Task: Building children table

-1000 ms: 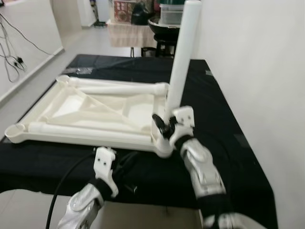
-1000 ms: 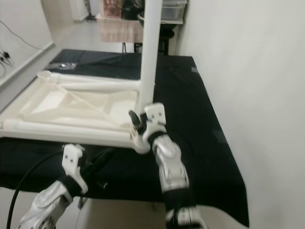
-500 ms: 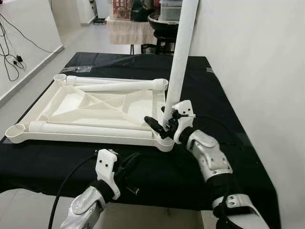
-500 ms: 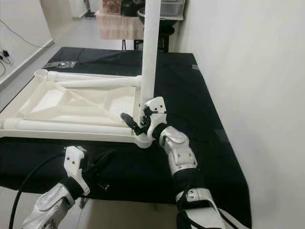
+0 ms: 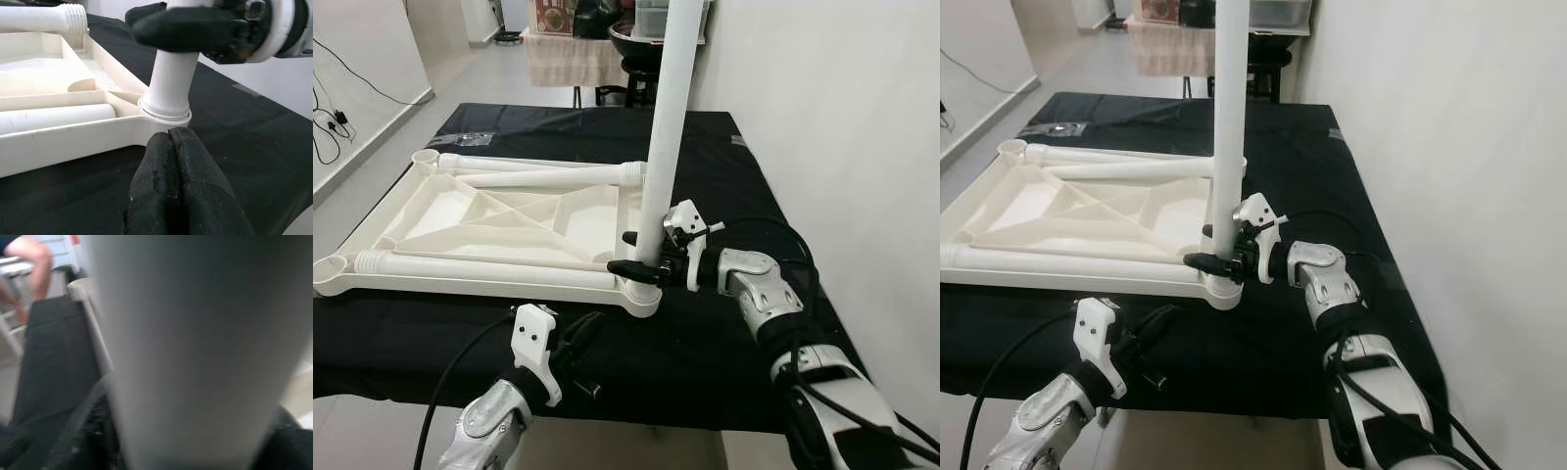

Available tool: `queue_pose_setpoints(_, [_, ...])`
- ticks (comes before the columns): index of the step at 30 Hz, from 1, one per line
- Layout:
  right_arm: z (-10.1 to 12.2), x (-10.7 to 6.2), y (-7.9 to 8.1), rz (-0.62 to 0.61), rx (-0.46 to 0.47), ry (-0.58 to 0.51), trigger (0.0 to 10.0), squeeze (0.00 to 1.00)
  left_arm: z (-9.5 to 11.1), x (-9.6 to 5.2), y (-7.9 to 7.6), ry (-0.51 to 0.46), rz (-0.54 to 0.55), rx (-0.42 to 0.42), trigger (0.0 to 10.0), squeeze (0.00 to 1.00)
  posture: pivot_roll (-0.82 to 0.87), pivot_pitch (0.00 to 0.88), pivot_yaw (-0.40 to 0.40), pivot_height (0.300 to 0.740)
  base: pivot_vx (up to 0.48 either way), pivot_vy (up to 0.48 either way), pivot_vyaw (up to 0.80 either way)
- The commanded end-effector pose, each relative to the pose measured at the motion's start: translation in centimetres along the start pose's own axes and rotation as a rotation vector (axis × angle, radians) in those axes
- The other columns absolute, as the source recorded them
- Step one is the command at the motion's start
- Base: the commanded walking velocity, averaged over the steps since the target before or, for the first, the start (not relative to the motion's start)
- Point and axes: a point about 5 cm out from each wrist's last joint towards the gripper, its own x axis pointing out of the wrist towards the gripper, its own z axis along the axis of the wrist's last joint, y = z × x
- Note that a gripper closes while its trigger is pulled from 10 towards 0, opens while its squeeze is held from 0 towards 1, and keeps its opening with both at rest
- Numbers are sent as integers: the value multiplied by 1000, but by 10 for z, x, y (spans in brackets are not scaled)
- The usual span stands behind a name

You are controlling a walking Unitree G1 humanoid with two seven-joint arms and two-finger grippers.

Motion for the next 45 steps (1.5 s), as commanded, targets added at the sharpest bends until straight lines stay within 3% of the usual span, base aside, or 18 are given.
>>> queue_pose_setpoints(1, [2,3,-2,-23,2,0,0,0,-3,-1,-2,7,4,2,10000,0,109,6,-85,740,0,0,0])
queue_pose_setpoints(10, [-17,-25,-8,-39,38,2,0,0,-2,-3,-1,4,3,-4,10000,0,95,22,-77,740,0,0,0])
queue_pose_setpoints(13, [-32,-33,-7,-132,50,45,0,0,-1,-4,-1,2,5,-3,10000,0,88,32,-83,740,0,0,0])
queue_pose_setpoints(14, [-57,-41,-11,-649,89,124,0,0,0,-7,0,2,9,-1,10000,0,83,40,-83,740,0,0,0])
queue_pose_setpoints(15, [-57,-41,-11,-649,89,124,0,0,0,-7,0,2,9,-1,10000,0,83,40,-83,740,0,0,0])
queue_pose_setpoints(16, [-66,-37,14,-737,142,105,0,0,1,-8,1,2,10,-3,10000,0,77,60,-70,740,0,0,0])
queue_pose_setpoints(17, [-66,-37,14,-737,142,105,0,0,1,-8,1,2,10,-3,10000,0,77,60,-70,740,0,0,0])
queue_pose_setpoints(18, [-66,-38,33,-822,158,83,0,0,1,-9,2,4,9,-4,10000,0,59,60,-53,740,0,0,0])
queue_pose_setpoints(21, [-52,-34,50,-805,127,26,0,0,1,-9,4,9,5,-8,10000,0,38,45,-38,740,0,0,0])
queue_pose_setpoints(26, [-52,-21,40,-764,111,55,0,0,1,-7,4,10,7,0,10000,0,69,39,-51,740,0,0,0])
queue_pose_setpoints(27, [-50,-17,39,-746,112,49,10000,0,1,-7,4,6,16,2,10000,0,71,40,-53,740,0,0,0])
queue_pose_setpoints(31, [-48,-15,38,-735,115,42,10000,0,1,-7,5,4,23,3,10000,0,73,39,-53,740,0,0,0])
queue_pose_setpoints(32, [-41,-8,36,-654,110,18,10000,1000,1,-7,5,5,20,2,10000,0,67,37,-47,740,0,0,0])
queue_pose_setpoints(38, [0,0,29,-443,34,-89,10000,1000,1,-5,4,9,7,-5,10000,0,67,33,-49,740,0,0,0])
queue_pose_setpoints(39, [9,0,27,-349,2,-109,10000,0,1,-5,3,8,6,-6,10000,0,70,29,-52,740,0,0,0])
queue_pose_setpoints(40, [9,0,27,-349,2,-109,10000,0,1,-5,3,8,6,-6,10000,0,70,29,-52,740,0,0,0])
queue_pose_setpoints(42, [18,1,19,-123,-46,-97,10000,0,1,-4,3,7,7,-8,10000,0,75,26,-55,740,0,0,0])
queue_pose_setpoints(45, [18,3,16,-51,-67,-71,10000,0,0,-4,3,7,7,-8,10000,0,81,24,-57,740,0,0,0])
